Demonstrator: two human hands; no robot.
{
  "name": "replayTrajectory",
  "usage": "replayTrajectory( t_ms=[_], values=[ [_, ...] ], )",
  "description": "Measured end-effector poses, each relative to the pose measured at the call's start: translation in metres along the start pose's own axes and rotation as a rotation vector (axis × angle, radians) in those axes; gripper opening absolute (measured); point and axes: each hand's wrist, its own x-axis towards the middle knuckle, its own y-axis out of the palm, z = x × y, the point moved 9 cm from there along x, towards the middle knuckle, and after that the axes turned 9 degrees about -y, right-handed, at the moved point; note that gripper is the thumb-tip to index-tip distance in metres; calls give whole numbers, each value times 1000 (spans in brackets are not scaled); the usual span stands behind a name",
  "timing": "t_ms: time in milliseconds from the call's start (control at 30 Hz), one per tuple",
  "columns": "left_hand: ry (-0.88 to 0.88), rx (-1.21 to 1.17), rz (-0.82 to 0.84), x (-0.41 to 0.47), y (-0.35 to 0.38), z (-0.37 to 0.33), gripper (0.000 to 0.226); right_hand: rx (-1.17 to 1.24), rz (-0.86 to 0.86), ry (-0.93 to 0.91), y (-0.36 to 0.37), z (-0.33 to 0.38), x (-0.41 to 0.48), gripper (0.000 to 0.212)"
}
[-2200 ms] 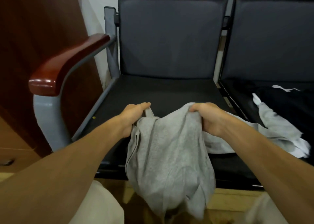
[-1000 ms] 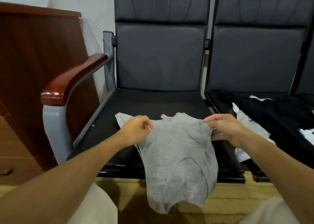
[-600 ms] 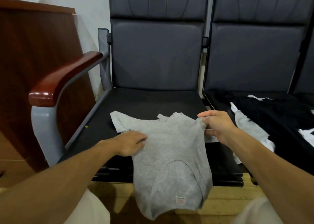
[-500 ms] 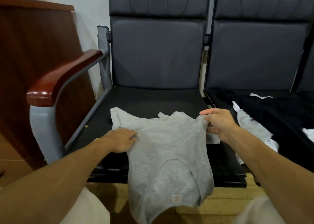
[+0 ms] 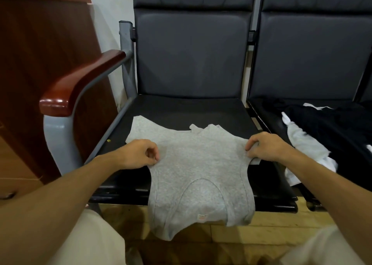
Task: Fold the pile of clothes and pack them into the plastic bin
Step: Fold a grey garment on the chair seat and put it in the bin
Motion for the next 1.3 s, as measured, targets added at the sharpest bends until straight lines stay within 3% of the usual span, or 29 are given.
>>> replayTrajectory(
  t_ms=[167, 267, 400, 700, 867, 1000, 1200, 1300],
  values=[
    [-52, -43, 184, -15, 6, 10, 27, -164, -88, -235, -10, 30, -3, 28],
    [-34, -15, 172, -15, 7, 13, 29, -225, 103, -353, 4, 47, -9, 32],
    [-27, -28, 103, -7, 5, 14, 24, -320, 419, -369, 38, 44, -16, 29],
    [-52, -143, 37, 17, 0, 15, 8, -342, 459, -421, 46, 34, 8, 29],
    [-128, -202, -101, 28, -14, 21, 22, -319, 370, -454, 43, 43, 22, 22],
    [-180, -240, -246, 31, -29, 21, 17, -123, 83, -396, 15, 44, 32, 23],
    [-328, -68, -367, 26, -41, 43, 15, 7, -181, -281, -9, 29, 33, 22],
    [-452, 29, -341, 13, -42, 51, 34, 26, -284, -130, -24, 16, 27, 34]
  ],
)
